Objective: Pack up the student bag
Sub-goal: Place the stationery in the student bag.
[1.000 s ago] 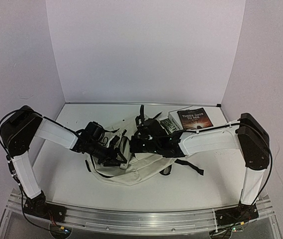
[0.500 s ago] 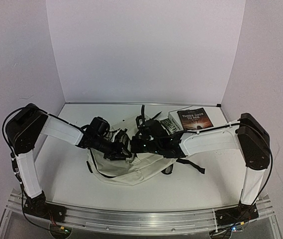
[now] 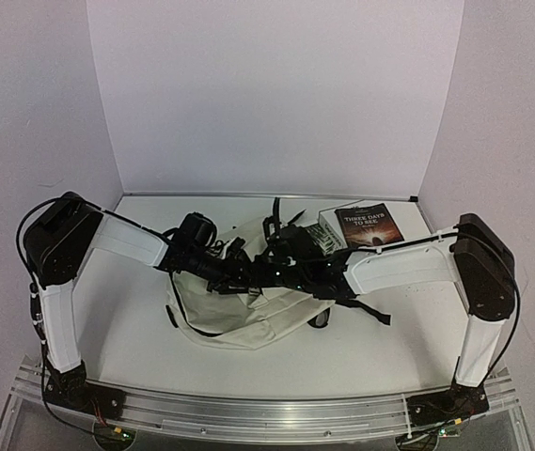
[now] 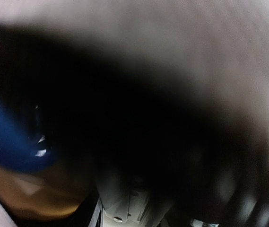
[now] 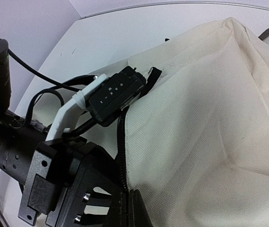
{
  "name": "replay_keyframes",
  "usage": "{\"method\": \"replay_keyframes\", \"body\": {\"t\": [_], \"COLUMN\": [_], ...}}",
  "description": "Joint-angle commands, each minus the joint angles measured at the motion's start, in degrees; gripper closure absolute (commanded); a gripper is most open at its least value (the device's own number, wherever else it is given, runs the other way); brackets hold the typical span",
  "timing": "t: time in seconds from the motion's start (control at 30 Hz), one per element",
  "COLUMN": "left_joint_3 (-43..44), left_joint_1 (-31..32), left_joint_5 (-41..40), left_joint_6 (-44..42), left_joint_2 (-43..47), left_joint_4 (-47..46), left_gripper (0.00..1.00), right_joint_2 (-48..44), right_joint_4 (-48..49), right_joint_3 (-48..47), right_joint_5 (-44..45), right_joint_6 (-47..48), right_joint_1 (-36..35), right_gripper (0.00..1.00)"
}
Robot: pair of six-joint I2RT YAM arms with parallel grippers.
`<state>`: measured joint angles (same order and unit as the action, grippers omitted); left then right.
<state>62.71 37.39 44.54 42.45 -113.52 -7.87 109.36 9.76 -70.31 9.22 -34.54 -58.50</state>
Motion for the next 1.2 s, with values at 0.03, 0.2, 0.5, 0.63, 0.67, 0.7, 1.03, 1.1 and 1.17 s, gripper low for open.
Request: {"method": "replay_keyframes", "body": {"t": [0.03,0.2,0.5,0.63,0.67,0.7,1.03,1.1,1.17], "left_joint_3": [4.99,3.24,-3.14,-5.84,-6.28,-6.69,-6.84,-5.97,-5.21], "left_joint_1": [-0.65,-0.70,-1.17,-1.22,-1.26,-1.23,-4.61,-5.08,-5.66], "left_joint_5": [-1.24,-4.50,-11.33,-12.88,-13.36,-14.46,-19.64,-19.47,-19.19], "left_joint_6": [7.44,4.84,-2.11,-3.95,-4.39,-4.96,-3.24,-2.61,-2.04], "left_joint_2": [-2.73,-0.26,11.57,16.68,17.97,19.48,26.47,26.07,25.18], "left_joint_4": [-20.83,-17.13,-1.02,4.39,5.65,7.45,17.49,17.42,17.28], "left_gripper": [0.77,0.67,0.32,0.26,0.26,0.25,0.20,0.19,0.19], "right_joint_2": [-2.77,-2.94,-3.83,-3.72,-3.49,-3.04,4.19,5.60,6.66], "right_joint_4": [2.31,2.62,2.72,2.72,2.72,2.72,2.24,1.70,0.85], "right_joint_3": [0.76,1.79,3.01,2.92,2.88,2.69,1.33,0.75,0.38], "right_joint_5": [-2.76,-1.38,-0.52,-1.43,-2.38,-3.06,-10.47,-10.79,-10.71], "right_joint_6": [-1.63,-2.28,-2.54,-1.24,-0.80,-0.37,-0.43,-0.75,-1.11], "right_joint_1": [-1.39,-1.44,-1.42,-1.44,-1.42,-1.40,-2.02,-2.22,-2.38], "right_gripper": [1.00,1.00,1.00,1.00,1.00,1.00,1.00,1.00,1.00]}}
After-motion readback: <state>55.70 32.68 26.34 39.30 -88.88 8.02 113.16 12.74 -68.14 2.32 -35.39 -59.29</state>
